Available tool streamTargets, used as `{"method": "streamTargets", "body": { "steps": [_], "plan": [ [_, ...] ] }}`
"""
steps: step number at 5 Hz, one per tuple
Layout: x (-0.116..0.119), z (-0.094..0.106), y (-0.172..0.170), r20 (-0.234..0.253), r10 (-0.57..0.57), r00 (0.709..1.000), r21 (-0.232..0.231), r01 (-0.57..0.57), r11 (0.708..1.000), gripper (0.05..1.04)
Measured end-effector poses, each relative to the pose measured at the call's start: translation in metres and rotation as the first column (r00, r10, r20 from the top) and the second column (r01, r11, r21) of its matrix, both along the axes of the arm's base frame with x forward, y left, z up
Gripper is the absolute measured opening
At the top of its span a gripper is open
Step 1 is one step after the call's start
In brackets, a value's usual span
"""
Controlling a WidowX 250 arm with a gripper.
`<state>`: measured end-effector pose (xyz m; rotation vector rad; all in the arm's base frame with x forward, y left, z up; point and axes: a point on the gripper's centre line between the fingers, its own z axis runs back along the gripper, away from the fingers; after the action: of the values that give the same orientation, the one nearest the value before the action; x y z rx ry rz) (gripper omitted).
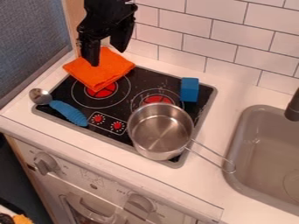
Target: Moved the orange towel to the right burner
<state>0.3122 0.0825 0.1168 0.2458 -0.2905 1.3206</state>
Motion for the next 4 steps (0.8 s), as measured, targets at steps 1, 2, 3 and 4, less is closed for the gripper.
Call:
{"method": "streamTargets", "body": {
  "steps": [1,2,3,4],
  "plan": [
    [-0.002,-0.01,0.0,-0.04,0.0,0.999,-0.008,0.0,1.0,1.001],
    [0.012,-0.018,0.014,-0.128,-0.004,0.992,-0.052,-0.002,0.999,1.001],
    [0.027,-0.022,0.03,-0.188,0.014,0.982,-0.109,-0.035,0.993,1.001],
    [0.043,-0.03,0.044,-0.206,0.039,0.978,-0.155,-0.072,0.985,1.001]
  ]
}}
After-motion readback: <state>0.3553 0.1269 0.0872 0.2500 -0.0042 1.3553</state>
